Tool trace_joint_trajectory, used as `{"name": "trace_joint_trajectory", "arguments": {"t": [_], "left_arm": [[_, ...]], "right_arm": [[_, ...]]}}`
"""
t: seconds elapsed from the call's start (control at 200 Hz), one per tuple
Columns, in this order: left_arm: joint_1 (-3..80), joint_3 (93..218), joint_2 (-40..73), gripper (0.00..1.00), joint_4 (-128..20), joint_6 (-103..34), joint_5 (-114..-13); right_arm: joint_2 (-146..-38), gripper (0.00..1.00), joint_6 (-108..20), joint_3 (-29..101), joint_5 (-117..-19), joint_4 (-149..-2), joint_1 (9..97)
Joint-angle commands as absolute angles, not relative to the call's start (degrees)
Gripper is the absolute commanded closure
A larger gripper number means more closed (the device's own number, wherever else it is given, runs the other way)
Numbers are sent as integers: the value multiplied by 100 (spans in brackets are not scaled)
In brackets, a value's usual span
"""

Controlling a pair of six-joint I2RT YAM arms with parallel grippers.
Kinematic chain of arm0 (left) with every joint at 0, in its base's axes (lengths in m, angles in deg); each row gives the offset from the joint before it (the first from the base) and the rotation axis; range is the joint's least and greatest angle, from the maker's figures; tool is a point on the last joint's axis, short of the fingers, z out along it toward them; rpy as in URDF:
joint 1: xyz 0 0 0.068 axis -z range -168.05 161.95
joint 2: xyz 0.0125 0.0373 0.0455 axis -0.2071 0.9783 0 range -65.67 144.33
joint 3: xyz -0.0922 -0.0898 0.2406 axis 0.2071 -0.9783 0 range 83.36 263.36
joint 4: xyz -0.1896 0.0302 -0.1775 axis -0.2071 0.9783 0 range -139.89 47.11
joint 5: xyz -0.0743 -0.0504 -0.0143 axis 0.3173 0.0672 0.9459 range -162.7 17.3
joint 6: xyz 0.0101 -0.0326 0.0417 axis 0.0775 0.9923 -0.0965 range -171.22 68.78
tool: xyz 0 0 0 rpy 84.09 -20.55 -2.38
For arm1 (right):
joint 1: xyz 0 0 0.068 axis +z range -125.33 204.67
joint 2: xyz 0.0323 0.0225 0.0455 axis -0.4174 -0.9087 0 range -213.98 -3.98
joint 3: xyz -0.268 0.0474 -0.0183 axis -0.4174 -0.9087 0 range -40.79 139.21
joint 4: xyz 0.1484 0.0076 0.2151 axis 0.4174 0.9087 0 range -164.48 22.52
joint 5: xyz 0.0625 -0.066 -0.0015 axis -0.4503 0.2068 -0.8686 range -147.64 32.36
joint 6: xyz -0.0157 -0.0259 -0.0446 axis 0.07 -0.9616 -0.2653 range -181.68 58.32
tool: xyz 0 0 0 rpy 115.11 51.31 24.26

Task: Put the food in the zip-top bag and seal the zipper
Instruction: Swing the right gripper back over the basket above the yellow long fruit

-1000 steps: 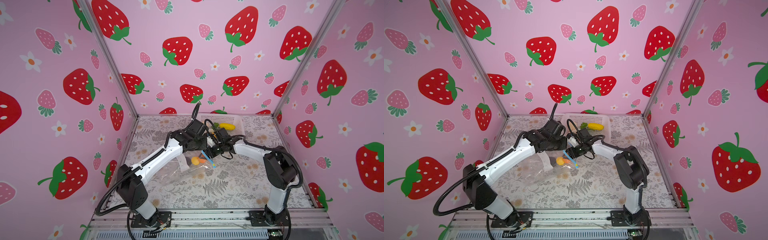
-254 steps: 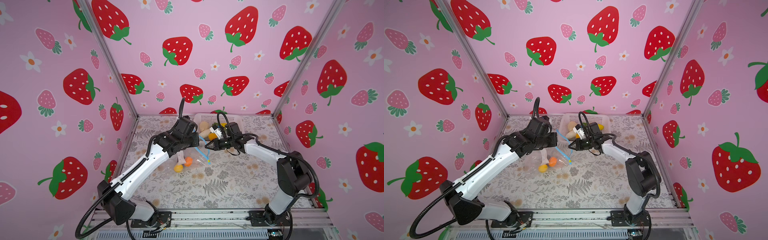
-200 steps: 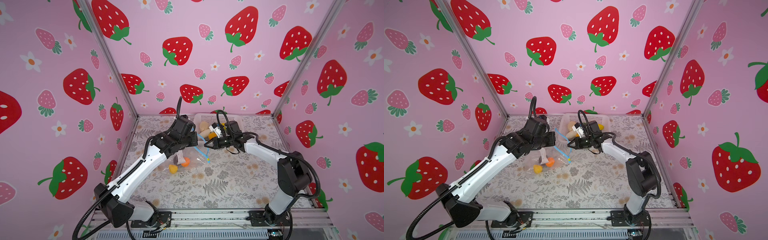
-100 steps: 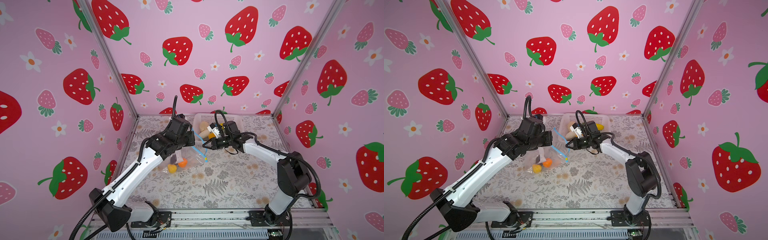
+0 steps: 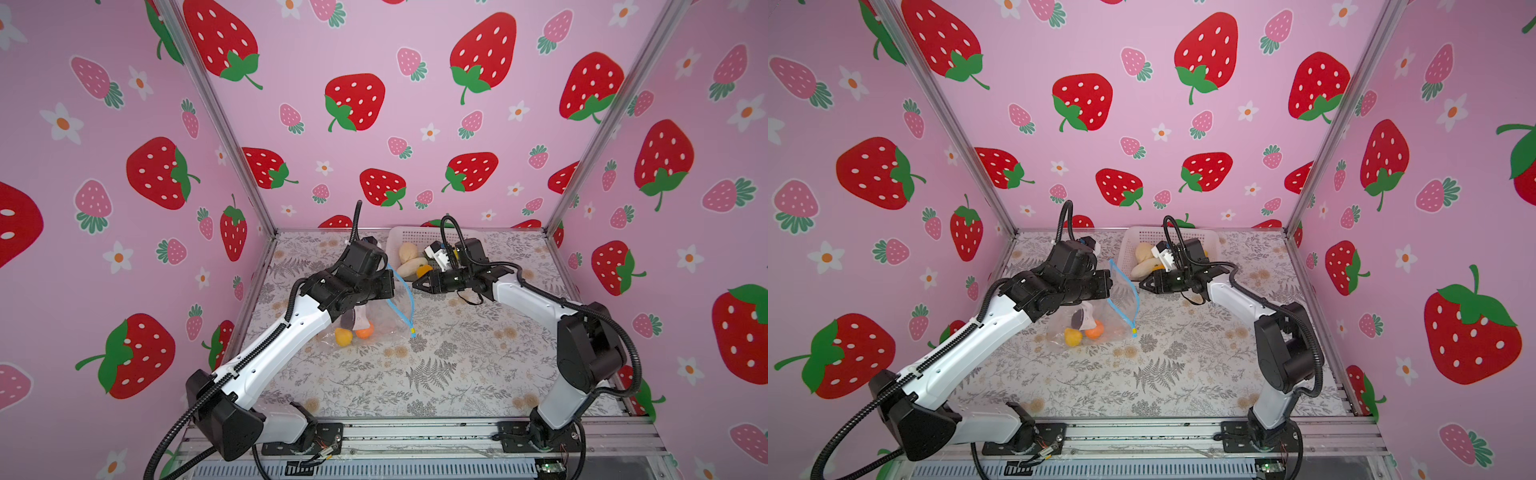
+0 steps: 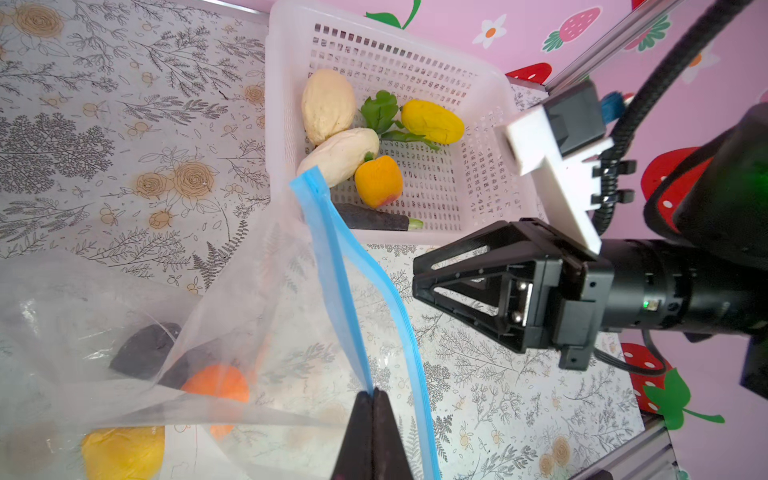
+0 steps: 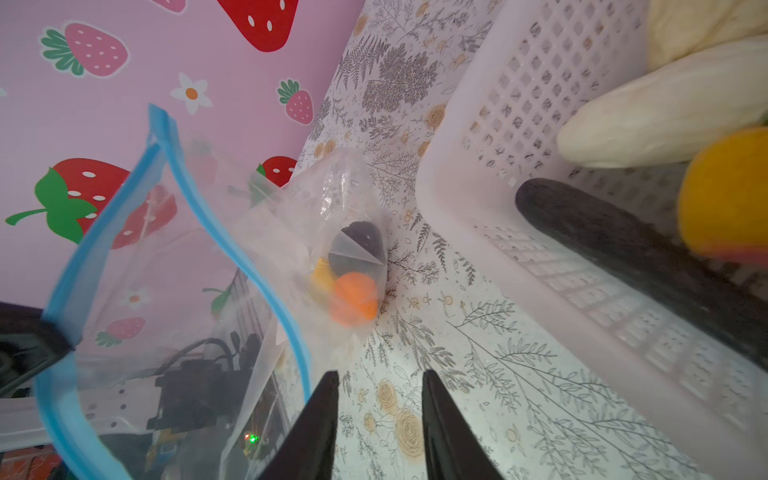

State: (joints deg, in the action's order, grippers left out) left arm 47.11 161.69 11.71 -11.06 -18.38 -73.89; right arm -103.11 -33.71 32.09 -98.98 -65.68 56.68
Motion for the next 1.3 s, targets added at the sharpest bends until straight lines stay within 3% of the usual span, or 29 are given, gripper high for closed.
{"name": "trace_joint_trajectory", "arguments": {"t": [0.0,0.07,0.235,0.485,0.61,0.66,1.295], "left_arm": [[4663,16125,1167,100,-1212,-1818,-7327],[4644,16108,1193,100,-1262,-1802,-7282],[4629,16164,1288,100,-1316,-1823,-7191],[4633,16359,1488,100,-1256,-1875,-7131],[4637,16443,1586,100,-1252,-1879,-7112],[4628,16473,1613,100,-1260,-1880,-7103],[4607,16642,1843,100,-1256,-1852,-7050]], "right_arm": [[-10144,60,-3798,3655,-9696,-6228,5481],[-10259,57,-4330,3962,-9372,-5890,5324],[-10784,49,-6027,4916,-7566,-5089,5227],[-11920,49,-7471,6086,-6195,-4662,5135],[-12419,49,-7910,6536,-5989,-4412,5000],[-12557,45,-8031,6643,-5955,-4407,4934],[-14182,44,-8550,8329,-5526,-4079,4615]]}}
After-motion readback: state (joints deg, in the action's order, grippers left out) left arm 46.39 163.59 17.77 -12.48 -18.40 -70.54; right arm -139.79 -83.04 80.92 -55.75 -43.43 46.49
